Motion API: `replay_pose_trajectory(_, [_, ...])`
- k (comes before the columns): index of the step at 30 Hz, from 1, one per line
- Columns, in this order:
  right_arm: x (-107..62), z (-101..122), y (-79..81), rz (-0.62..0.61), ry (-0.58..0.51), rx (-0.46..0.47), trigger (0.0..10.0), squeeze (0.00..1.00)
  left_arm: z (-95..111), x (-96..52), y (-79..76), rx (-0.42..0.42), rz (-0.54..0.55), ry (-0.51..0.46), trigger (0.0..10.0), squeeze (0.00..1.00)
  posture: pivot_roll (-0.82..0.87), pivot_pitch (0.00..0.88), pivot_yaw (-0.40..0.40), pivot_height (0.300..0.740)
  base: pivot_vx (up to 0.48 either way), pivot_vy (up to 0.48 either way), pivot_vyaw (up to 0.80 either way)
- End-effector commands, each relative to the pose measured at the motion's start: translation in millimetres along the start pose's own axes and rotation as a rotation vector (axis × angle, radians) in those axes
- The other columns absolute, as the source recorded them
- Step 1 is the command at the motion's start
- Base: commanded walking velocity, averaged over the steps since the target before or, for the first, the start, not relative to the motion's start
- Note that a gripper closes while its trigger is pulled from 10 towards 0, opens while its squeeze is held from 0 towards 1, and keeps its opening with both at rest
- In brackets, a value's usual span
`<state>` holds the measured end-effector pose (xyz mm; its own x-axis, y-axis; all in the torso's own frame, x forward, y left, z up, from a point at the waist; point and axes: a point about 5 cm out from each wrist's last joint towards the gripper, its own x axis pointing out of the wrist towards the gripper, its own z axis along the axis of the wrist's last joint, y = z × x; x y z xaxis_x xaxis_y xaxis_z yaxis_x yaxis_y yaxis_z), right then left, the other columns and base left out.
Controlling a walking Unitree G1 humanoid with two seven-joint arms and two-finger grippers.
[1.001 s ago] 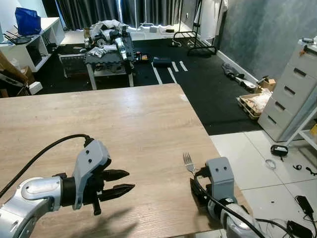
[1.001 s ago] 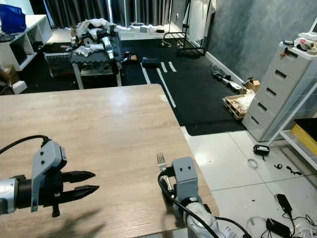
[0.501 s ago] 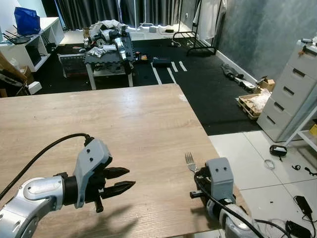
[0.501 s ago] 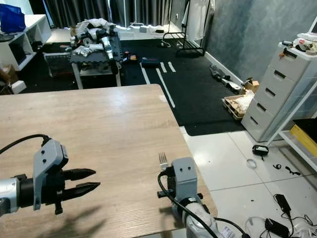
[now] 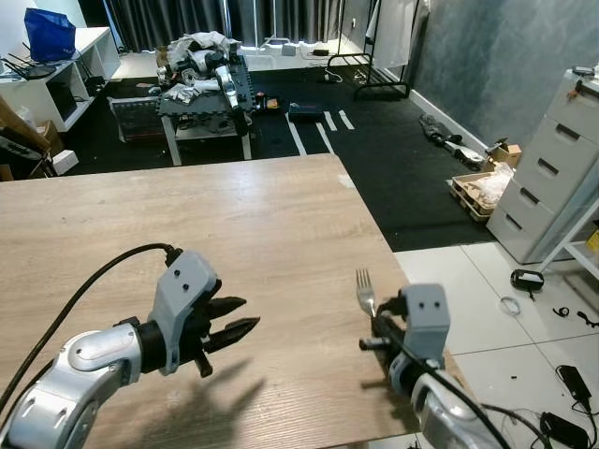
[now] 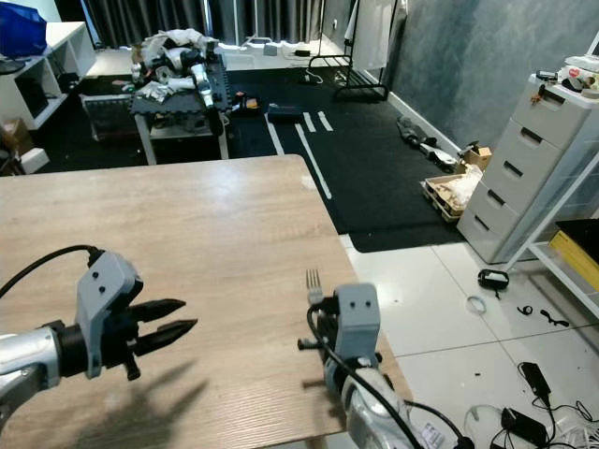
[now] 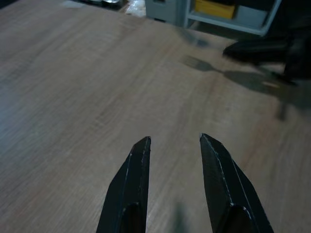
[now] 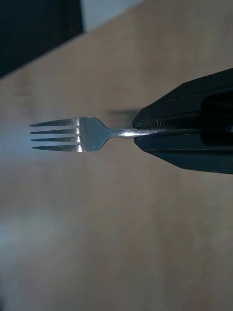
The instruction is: Setting the table
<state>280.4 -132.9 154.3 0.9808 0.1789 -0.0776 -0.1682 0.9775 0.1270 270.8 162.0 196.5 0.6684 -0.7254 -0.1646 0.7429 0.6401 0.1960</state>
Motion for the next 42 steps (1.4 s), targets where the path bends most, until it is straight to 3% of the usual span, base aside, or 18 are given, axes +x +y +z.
replay_pose_trajectory(1, [-1.6,14,6.7,0.049,-0.086,0.039,0.0,0.0,-2,3.2,1.0,-0.004,0.022,0.001,10.0,0.0,0.11,0.09,0.103,0.74,0.0,0.0,0.0])
replay_pose_trajectory(2, [-2.4,23,10.6,0.075,-0.142,0.061,5.6,0.0,-2,5.5,1.1,-0.007,0.035,-0.005,10.0,0.0,0.11,0.088,0.105,0.74,0.0,0.0,0.0])
replay_pose_trajectory(4, [-3.0,27,12.5,0.087,-0.17,0.074,5.6,0.0,-1,6.9,1.1,-0.01,0.042,-0.009,10.0,0.0,0.11,0.088,0.105,0.74,0.0,0.0,0.0])
replay_pose_trajectory(5, [-4.0,33,15.1,0.103,-0.209,0.087,10.0,0.0,-1,9.2,1.2,-0.015,0.054,-0.016,10.0,0.0,0.11,0.088,0.105,0.74,0.0,0.0,0.0])
replay_pose_trajectory(8, [-5.4,46,17.9,0.099,-0.313,0.086,10.0,0.0,2,17.2,3.4,-0.028,0.11,-0.045,10.0,0.0,0.1,0.087,0.109,0.74,0.0,0.0,0.0])
replay_pose_trajectory(11, [-5.4,49,17.3,0.082,-0.345,0.095,10.0,0.0,3,20.7,5.4,-0.037,0.146,-0.059,10.0,0.0,0.1,0.087,0.109,0.74,0.0,0.0,0.0])
replay_pose_trajectory(13, [-3.7,44,13.2,0.025,-0.336,0.088,10.0,0.0,4,23.3,7.4,-0.045,0.181,-0.07,10.0,0.0,0.1,0.087,0.109,0.74,0.0,0.0,0.0])
replay_pose_trajectory(15, [0.0,30,4.4,-0.106,-0.302,0.079,10.0,0.0,6,29.4,11.5,-0.07,0.266,-0.093,10.0,0.0,0.1,0.087,0.109,0.74,0.0,0.0,0.0])
replay_pose_trajectory(24, [4.2,13,-0.4,-0.157,-0.264,0.07,10.0,0.0,2,41.5,15.7,-0.158,0.439,-0.115,10.0,0.0,0.09,0.068,0.111,0.74,0.0,0.0,0.0])
replay_pose_trajectory(42, [8.6,10,-4.9,-0.186,-0.27,0.054,10.0,0.0,-1,48.3,17.6,-0.172,0.492,-0.11,10.0,0.0,0.08,0.052,0.112,0.74,0.0,0.0,0.0])
